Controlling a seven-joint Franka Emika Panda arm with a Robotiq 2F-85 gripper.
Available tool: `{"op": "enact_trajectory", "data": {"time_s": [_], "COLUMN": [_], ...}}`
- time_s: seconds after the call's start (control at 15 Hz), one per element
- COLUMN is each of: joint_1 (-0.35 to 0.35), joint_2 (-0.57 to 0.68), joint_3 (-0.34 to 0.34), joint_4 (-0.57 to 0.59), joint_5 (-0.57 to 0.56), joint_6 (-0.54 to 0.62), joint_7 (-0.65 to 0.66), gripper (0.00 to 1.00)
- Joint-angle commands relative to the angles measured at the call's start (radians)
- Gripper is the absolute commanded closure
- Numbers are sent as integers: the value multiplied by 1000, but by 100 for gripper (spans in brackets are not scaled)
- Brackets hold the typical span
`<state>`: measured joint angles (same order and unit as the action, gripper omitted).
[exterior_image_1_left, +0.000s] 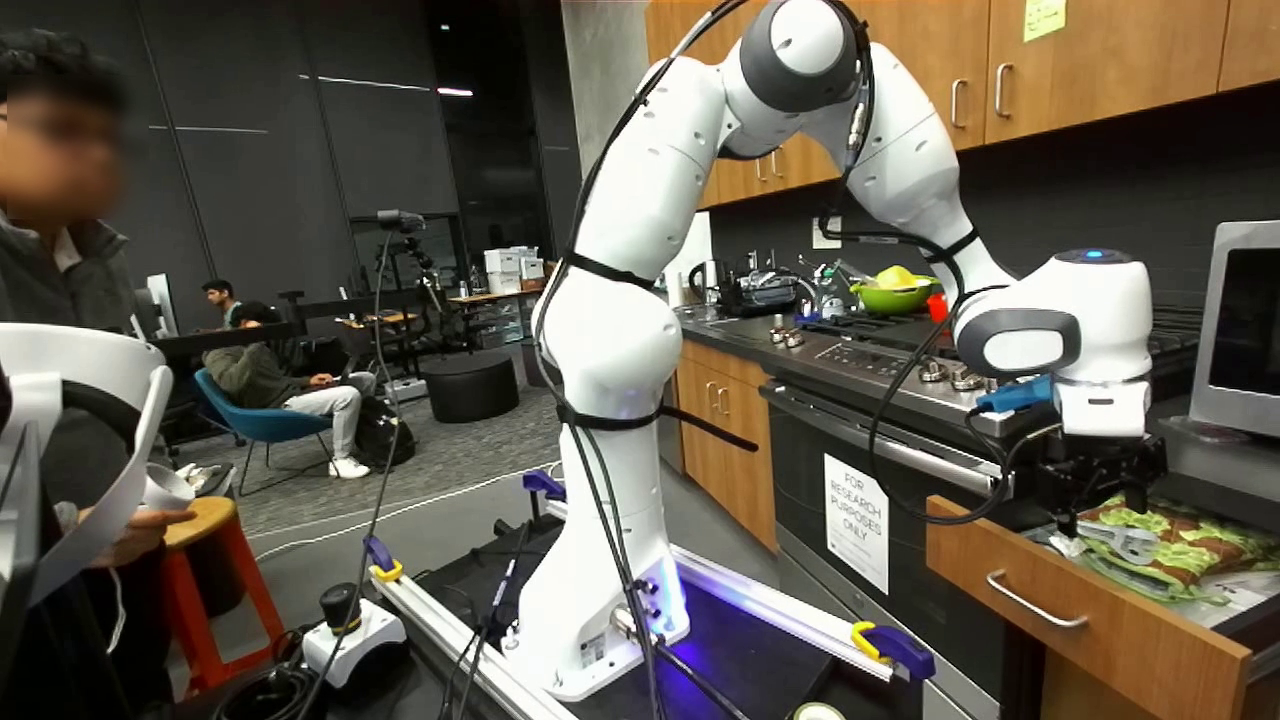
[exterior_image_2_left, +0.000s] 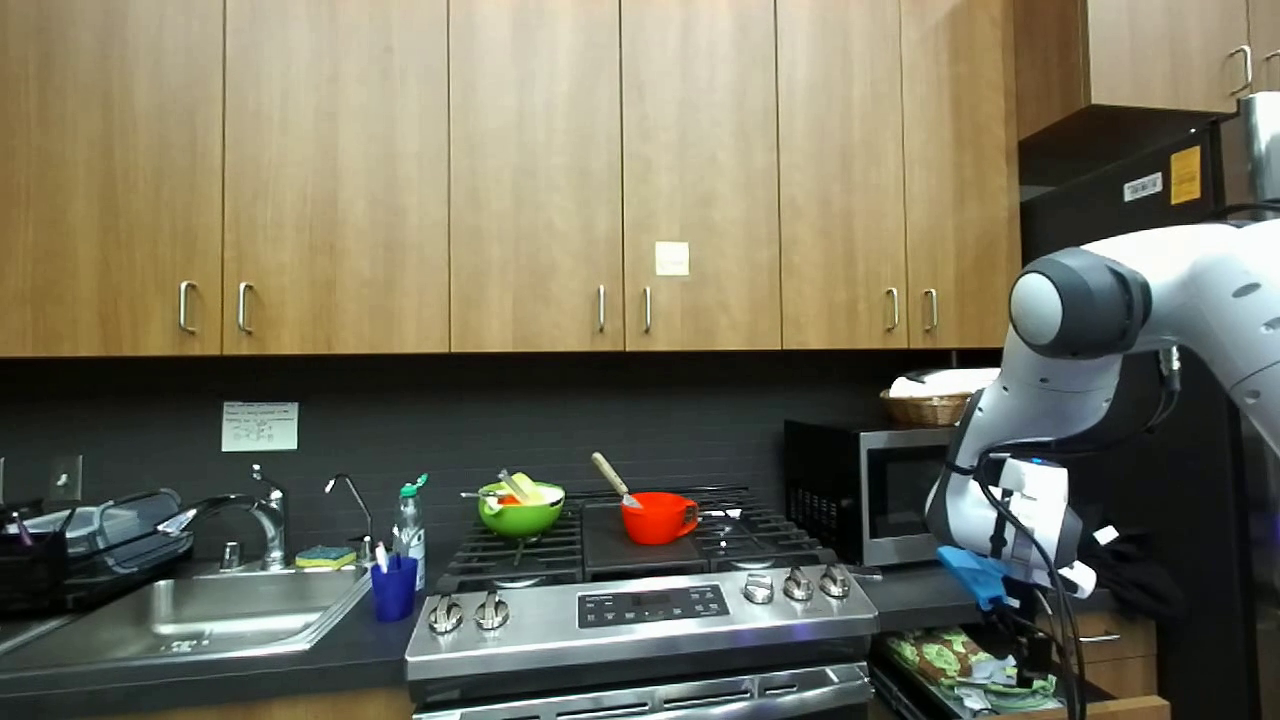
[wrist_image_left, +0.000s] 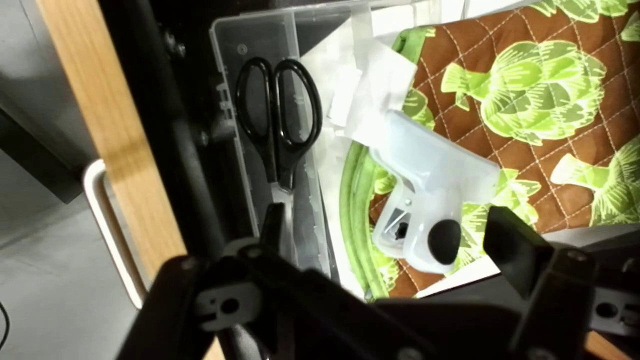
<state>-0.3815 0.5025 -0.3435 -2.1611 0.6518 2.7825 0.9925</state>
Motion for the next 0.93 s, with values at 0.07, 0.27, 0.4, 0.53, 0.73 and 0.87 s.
{"op": "enact_trajectory", "data": {"time_s": [0.07,0.27,0.4,0.53,0.73,0.87], "joint_1": [-18,-25,-27,-32,-37,-39], "joint_2": [66,104,124,135,144,145], "joint_3": [8,4,3,9,14,19], "joint_4": [78,124,146,158,167,165], "joint_5": [9,4,0,3,6,8], "joint_6": [-10,-8,-4,-6,-6,-4], "joint_7": [22,36,36,32,22,15], "gripper": [0,0,0,17,39,55]}}
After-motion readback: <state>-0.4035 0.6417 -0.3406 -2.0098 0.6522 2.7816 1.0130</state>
